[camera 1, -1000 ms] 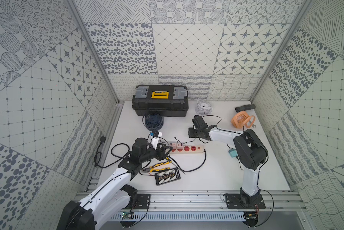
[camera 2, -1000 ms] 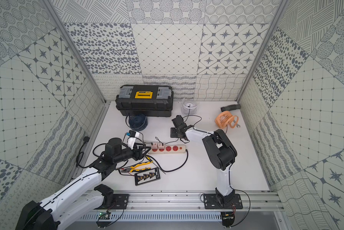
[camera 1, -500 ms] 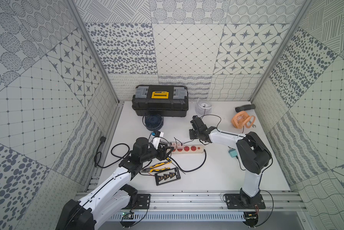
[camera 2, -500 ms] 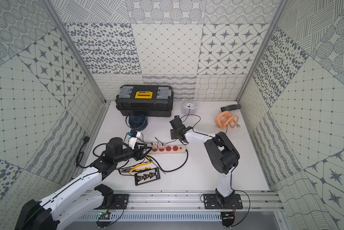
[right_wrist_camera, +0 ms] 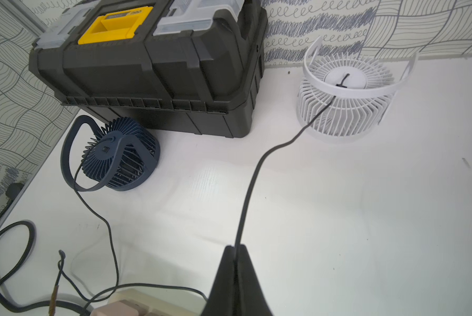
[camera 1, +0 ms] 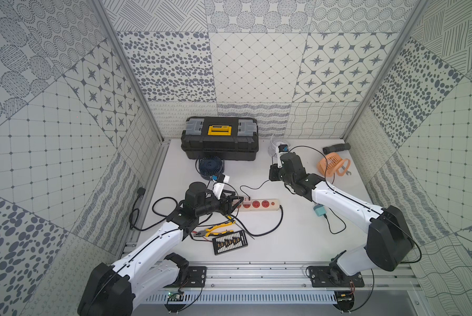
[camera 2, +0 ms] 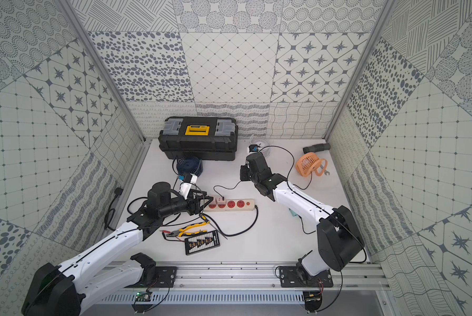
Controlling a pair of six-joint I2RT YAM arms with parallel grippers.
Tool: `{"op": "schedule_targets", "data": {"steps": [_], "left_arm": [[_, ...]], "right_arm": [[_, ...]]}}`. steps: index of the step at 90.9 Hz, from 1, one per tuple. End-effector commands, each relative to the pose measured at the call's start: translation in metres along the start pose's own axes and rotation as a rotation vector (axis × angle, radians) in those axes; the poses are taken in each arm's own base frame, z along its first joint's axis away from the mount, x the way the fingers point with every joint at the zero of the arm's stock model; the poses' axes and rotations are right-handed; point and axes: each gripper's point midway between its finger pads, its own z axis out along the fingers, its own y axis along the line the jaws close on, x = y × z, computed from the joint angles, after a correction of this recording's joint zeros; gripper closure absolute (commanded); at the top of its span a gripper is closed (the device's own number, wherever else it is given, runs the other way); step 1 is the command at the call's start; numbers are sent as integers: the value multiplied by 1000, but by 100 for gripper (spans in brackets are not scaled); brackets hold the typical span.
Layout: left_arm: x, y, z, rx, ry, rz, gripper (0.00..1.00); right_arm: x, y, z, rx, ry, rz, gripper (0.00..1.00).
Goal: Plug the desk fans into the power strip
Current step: Adjust the power cord at the center of the board.
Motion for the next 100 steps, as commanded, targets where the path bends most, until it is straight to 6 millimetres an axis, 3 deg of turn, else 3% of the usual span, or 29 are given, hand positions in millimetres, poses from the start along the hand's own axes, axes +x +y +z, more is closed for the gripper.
{"op": "schedule_targets", "data": {"steps": [1, 17, 29, 43, 51, 59, 71, 81, 92, 100], "left_arm": [[-25, -16, 5, 76, -57, 75, 38], [-25, -7, 15, 54, -58, 45, 38], [-24, -3, 20, 46, -59, 14, 38], [-23, 4, 19, 9, -59, 7, 38], [-21, 10, 17, -32, -54, 5, 38], [-18, 14, 14, -61, -46, 8, 38], [-12, 22, 11, -112, -28, 9, 36], [-8, 25, 9, -133, -13, 14, 34], [-4, 27, 6, -147, -5, 17, 31], [-1, 28, 4, -157, -8, 18, 30]], "right_arm": [[4, -5, 0, -36, 15, 41, 100], [29, 19, 33, -140, 142, 56, 100], [27, 29, 67, -132, 155, 18, 100], [22, 67, 102, -197, 165, -35, 98], [22, 86, 114, -231, 166, -54, 96], [22, 93, 119, -242, 165, -62, 91], [15, 80, 107, -191, 132, -90, 51], [8, 55, 80, -114, 90, -109, 21], [5, 23, 34, -46, 43, -83, 6], [11, -5, -2, -5, 17, -26, 3]]}}
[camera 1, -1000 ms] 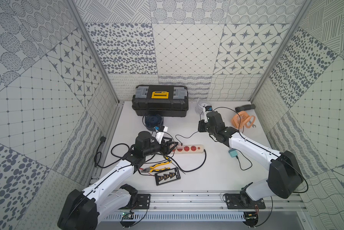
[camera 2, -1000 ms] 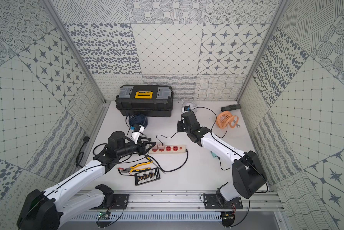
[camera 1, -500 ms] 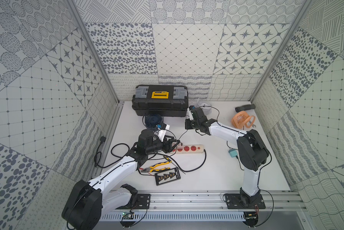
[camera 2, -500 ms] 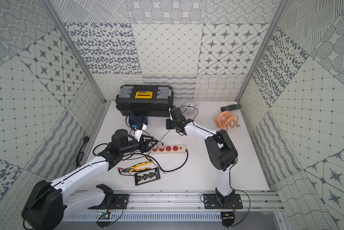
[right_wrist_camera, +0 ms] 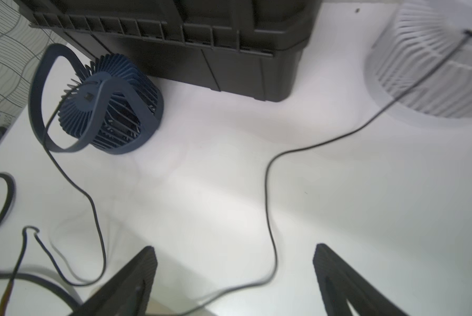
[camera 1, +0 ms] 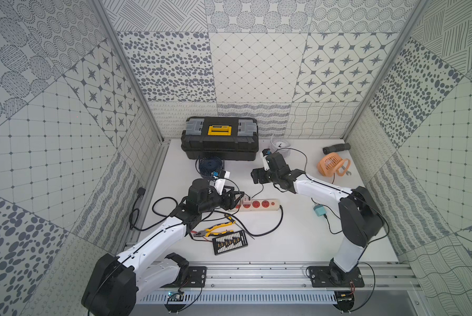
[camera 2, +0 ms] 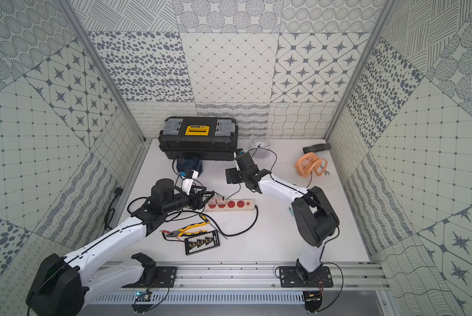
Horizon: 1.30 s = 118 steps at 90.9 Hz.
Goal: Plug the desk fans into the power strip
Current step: Adjust the power cord at the center of the board, then pick up the plug from the center of the board.
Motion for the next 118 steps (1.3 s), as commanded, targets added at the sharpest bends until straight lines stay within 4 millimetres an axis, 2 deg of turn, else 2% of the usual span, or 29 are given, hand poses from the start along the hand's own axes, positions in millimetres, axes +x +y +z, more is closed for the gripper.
{"op": "schedule_targets", "data": {"steps": [1, 12, 27, 34, 40, 60, 87, 99, 118], "left_arm": [[6, 9, -5, -56, 6, 24, 30], [10, 12, -7, -70, 2, 27, 28], [13, 10, -7, -56, 10, 28, 27], [13, 8, -9, -50, 12, 29, 27], [13, 7, -11, -52, 11, 31, 27], [14, 6, -17, -62, 10, 39, 26], [14, 4, -19, -57, 13, 36, 26], [15, 5, -21, -63, 4, 36, 26], [15, 5, -21, -61, 8, 35, 26]], "right_arm": [[-17, -27, -53, 61, -128, 72, 3], [21, -76, -85, 170, -90, 185, 3], [77, -153, -104, 356, 68, 331, 3], [96, -177, -112, 409, 130, 406, 3], [109, -188, -116, 427, 160, 452, 3], [154, -204, -118, 409, 249, 600, 3], [169, -217, -109, 406, 317, 649, 3], [173, -210, -102, 357, 355, 645, 4], [167, -172, -89, 260, 377, 578, 13]]}}
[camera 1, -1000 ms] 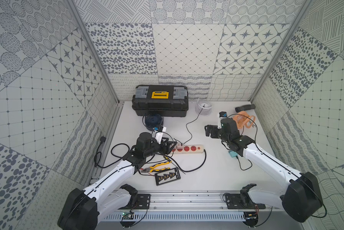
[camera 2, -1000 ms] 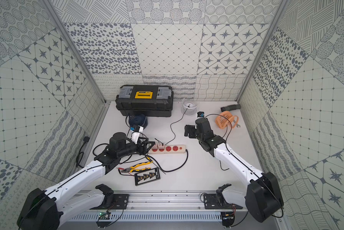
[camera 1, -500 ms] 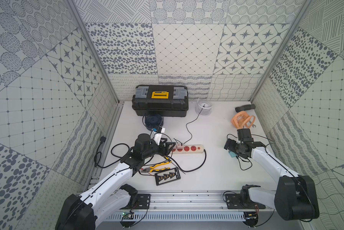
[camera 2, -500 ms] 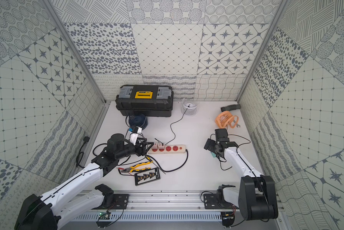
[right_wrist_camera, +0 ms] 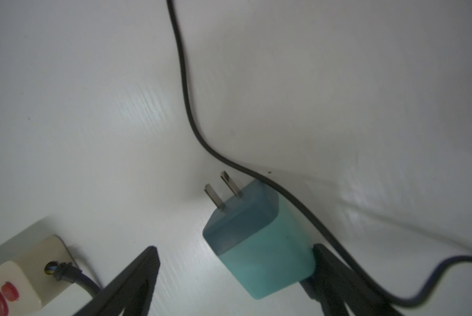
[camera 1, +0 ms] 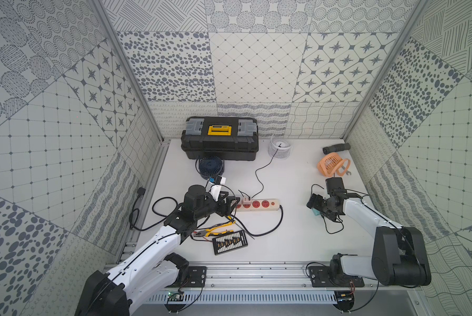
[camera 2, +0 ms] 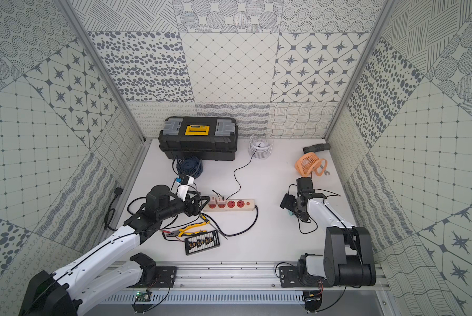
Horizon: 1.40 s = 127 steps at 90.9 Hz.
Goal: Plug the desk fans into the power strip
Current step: Pick up the plug from the center of the board.
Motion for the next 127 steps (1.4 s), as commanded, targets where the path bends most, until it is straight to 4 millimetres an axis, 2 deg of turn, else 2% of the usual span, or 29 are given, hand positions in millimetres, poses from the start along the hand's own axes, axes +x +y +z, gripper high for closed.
{"op": "schedule_targets", "data": {"steps": [1, 15, 20, 25, 36, 40, 47, 57, 65, 78, 93, 104, 109, 116, 121, 127], "left_arm": [[-3, -1, 0, 3, -12, 21, 26], [-6, -6, 3, 37, -11, 11, 26], [-7, -8, 4, 47, -10, 8, 26], [-8, -9, 3, 49, -10, 7, 26], [-9, -8, 2, 39, -16, 12, 26], [-7, -6, 2, 34, -15, 12, 25], [-6, -5, 5, 33, -14, 10, 25], [-6, -6, 9, 50, 0, -1, 26], [-8, -8, 9, 59, 0, -1, 25], [-6, -7, 6, 42, 4, 3, 25], [-3, -6, 4, 33, 19, 0, 25], [-3, -6, 2, 26, 29, -2, 25], [-3, -5, 1, 20, 33, -11, 25], [-4, -1, -1, -22, 55, -66, 25], [-4, 8, -5, -97, 94, -138, 25], [-9, 1, -8, -90, 142, -170, 25]], "right_arm": [[2, 33, -2, -71, -4, -73, 13], [7, 80, 4, -117, -10, -180, 16], [7, 89, 6, -130, -10, -185, 16], [4, 86, 5, -106, -23, -176, 16], [4, 55, -1, 34, -66, -152, 17], [6, 51, -2, 42, -74, -133, 18], [5, 56, -2, 50, -107, -143, 18], [1, 80, 0, 30, -136, -180, 18], [-2, 83, 8, 56, -133, -194, 20], [-3, 81, 22, 105, -118, -226, 30], [-6, 92, 32, 111, -115, -279, 42], [-5, 97, 38, 101, -104, -297, 56], [-6, 100, 35, 103, -119, -328, 63], [-7, 110, 20, 71, -153, -396, 66], [-5, 130, 3, -17, -171, -486, 67], [1, 161, -25, -127, -219, -641, 70]]}}
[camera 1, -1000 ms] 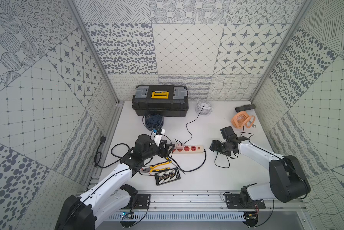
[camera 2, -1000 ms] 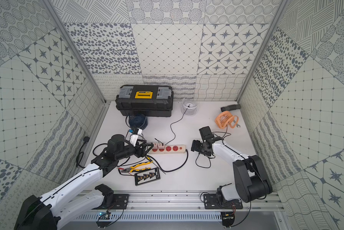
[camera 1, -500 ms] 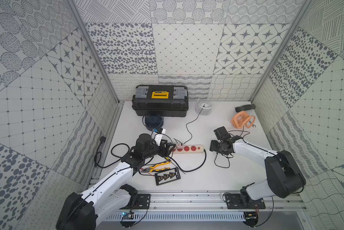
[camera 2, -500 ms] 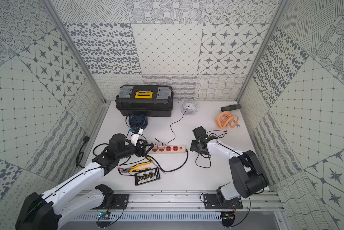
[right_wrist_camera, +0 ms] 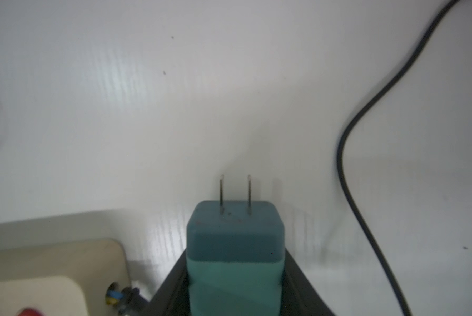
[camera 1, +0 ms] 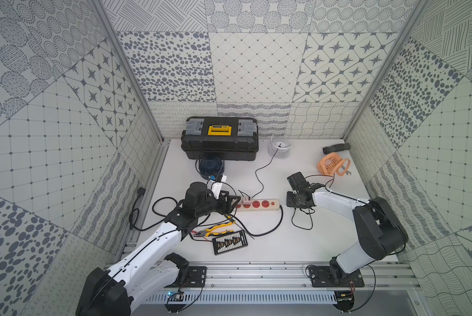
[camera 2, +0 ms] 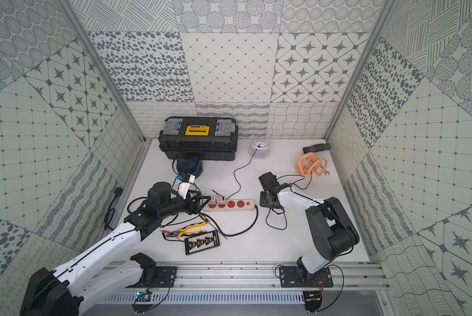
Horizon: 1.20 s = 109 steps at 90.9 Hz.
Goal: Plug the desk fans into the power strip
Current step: Pick up the plug from the center of the board.
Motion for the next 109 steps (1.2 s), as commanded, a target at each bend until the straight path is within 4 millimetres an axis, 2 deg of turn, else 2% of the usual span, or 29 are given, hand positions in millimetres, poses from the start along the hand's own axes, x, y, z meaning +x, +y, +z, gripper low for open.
{"op": "schedule_targets", "data": {"steps": [1, 8, 17, 27, 41, 72, 84, 109], "left_arm": [[-2, 0, -9, -63, 110, -122, 25], [-5, -19, -7, 24, 163, -146, 25], [-8, -45, -4, 167, 231, -187, 25], [-8, -66, -3, 292, 313, -231, 26], [-3, -74, 0, 347, 383, -250, 26], [4, -92, 8, 521, 449, -357, 29], [11, -92, 12, 527, 476, -371, 39], [21, -89, 20, 517, 506, -372, 52]], "right_arm": [[-32, 51, -55, -186, -182, -256, 70], [-37, 82, -91, -278, -283, -454, 71], [-32, 114, -118, -373, -361, -652, 71], [-17, 142, -139, -431, -440, -886, 72], [0, 170, -159, -472, -543, -1101, 74], [21, 201, -180, -513, -641, -1293, 74], [21, 205, -183, -522, -648, -1306, 74], [23, 209, -184, -527, -653, -1315, 74]]}}
